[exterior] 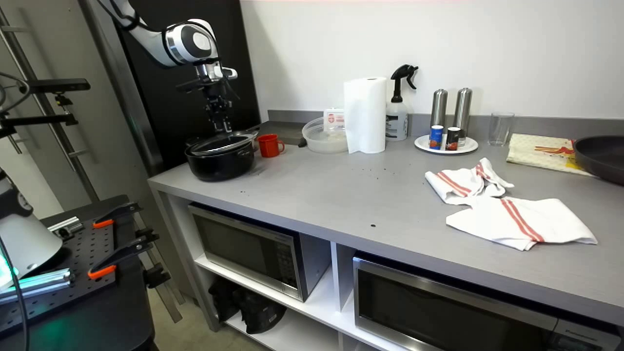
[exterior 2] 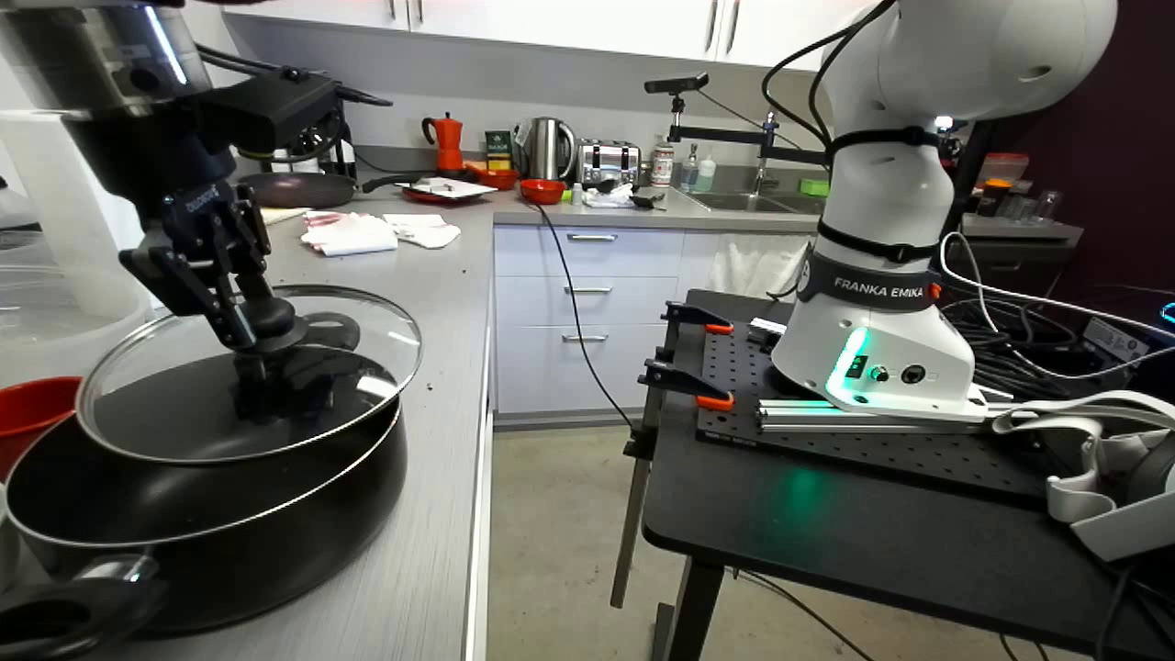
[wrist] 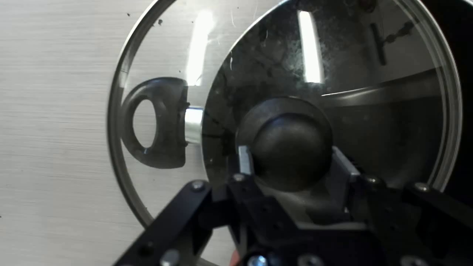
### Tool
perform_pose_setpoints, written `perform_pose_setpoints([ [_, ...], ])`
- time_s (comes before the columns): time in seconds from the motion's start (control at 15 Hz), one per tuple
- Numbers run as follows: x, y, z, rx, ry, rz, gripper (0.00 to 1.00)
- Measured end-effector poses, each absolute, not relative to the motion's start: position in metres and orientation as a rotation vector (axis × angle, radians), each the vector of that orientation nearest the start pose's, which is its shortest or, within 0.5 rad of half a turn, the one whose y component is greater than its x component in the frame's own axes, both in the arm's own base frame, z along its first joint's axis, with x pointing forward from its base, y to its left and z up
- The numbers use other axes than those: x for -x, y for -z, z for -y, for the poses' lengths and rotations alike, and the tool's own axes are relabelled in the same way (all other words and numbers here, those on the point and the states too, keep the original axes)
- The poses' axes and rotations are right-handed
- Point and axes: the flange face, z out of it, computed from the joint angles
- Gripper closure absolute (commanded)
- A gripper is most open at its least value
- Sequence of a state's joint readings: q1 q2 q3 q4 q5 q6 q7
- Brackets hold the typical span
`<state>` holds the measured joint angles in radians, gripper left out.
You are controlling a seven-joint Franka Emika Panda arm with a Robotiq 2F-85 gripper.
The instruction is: Place the glass lid on the black pot.
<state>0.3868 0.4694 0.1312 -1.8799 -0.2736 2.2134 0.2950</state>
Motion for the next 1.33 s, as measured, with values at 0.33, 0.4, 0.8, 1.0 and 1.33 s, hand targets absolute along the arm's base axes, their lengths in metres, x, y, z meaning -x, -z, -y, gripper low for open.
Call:
perform_pose_setpoints([
  [0.33, -0.556, -0.245, -0.317, 3.244, -0.068, 0.673, 0.76],
  [0.4, -0.557, -0.245, -0.322, 3.24, -0.062, 0.68, 0.76],
  [0.8, -0.558, -0.242, -0.341, 3.216, -0.056, 0.695, 0.76],
  [1.0, -0.557, -0.243, -0.342, 3.21, -0.06, 0.681, 0.76],
  [1.33, -0.557, -0.243, -0.342, 3.195, -0.087, 0.612, 0.76],
])
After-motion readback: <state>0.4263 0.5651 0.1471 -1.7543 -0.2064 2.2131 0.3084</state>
